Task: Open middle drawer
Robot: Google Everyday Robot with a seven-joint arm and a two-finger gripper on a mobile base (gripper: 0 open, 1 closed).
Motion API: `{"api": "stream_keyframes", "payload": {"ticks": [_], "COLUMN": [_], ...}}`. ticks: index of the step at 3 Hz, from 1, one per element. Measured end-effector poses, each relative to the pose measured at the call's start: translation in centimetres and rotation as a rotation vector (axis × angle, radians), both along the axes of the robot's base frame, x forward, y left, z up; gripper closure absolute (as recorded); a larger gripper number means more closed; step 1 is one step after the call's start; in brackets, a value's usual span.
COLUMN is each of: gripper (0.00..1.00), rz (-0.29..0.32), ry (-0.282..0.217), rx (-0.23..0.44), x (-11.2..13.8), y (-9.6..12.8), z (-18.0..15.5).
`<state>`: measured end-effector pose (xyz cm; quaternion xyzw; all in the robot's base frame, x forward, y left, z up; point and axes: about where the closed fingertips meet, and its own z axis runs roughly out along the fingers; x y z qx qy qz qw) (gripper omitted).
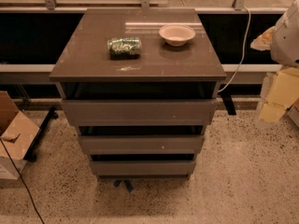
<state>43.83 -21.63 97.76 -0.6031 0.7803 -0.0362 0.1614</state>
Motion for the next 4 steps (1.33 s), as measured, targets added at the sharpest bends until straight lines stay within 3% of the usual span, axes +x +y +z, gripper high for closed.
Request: {"api": "stream_keyframes", "payload": {"ticks": [2, 4], "gripper": [0.00, 0.00], "rz": [0.029, 0.119], "ry": [-0.025, -0.081], "rx": [0.036, 0.077], "x": [1.1, 3.8], "y": [0.8, 4.0], "z": [-0.6, -5.9]}}
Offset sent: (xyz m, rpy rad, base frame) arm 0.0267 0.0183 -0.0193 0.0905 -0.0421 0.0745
